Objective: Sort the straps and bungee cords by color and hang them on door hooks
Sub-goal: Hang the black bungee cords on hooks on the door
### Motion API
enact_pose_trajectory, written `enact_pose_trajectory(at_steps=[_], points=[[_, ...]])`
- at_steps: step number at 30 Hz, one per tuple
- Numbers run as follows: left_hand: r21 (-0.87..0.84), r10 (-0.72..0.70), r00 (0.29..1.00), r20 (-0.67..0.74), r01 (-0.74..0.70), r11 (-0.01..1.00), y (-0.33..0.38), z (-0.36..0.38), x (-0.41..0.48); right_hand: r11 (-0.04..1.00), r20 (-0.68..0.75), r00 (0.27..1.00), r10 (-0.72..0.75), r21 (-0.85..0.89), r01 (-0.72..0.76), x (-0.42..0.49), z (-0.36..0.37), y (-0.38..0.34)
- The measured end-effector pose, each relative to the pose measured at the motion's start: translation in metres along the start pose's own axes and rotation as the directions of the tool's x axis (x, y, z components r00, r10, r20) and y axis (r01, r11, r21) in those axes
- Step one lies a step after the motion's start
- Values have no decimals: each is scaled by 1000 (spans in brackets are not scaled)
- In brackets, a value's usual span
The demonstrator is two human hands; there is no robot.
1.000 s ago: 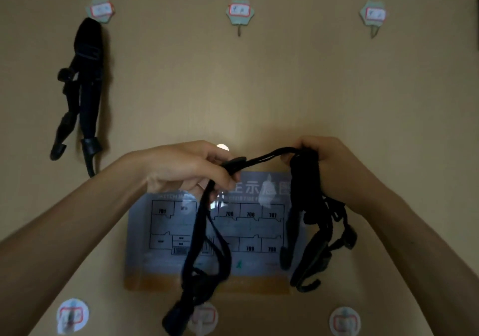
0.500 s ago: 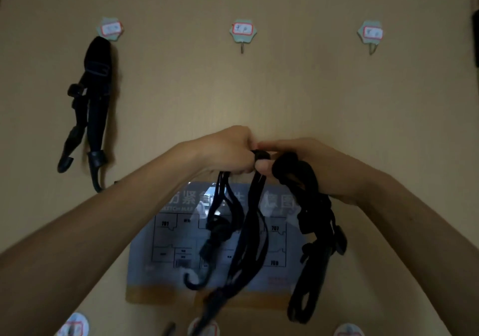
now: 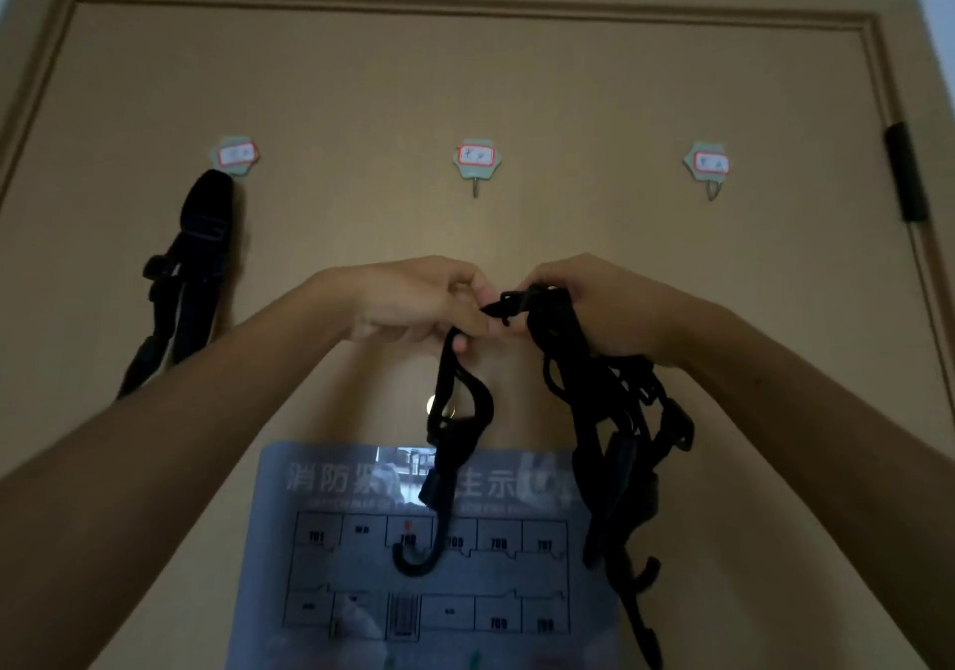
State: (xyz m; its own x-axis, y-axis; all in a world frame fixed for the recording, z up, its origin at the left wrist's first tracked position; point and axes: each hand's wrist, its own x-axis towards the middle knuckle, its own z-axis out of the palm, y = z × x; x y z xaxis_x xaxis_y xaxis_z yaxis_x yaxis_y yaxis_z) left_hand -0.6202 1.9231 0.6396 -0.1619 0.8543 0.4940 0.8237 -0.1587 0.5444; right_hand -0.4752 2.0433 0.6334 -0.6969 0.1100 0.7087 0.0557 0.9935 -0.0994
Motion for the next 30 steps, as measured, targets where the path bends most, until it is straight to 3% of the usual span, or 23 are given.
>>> enact_pose_trajectory(at_steps=[6,10,14,19,23,30], points=[[-75,22,988,-151,-34,997,7,-7,5,996,-192,981,-12,-94,-6,15,6,8],[80,37,957,-287,-14,997,14,15,10,994,-233,972,17,-101,-41,23,8,3],[47,51,963,-266,-40,998,12,17,7,988,-248,968,26,-141,-63,23,9,2],[156,104,959,-262,-64,986,12,21,9,993,-251,966,59,-86,-83,21,10,6],[185,159,942,-294,-107,977,13,21,13,997,-183,981,68,-8,-70,18,5,6],[249,190,951,-244,-128,960,15,9,17,941,64,996,61,329,-79,10,-7,9]])
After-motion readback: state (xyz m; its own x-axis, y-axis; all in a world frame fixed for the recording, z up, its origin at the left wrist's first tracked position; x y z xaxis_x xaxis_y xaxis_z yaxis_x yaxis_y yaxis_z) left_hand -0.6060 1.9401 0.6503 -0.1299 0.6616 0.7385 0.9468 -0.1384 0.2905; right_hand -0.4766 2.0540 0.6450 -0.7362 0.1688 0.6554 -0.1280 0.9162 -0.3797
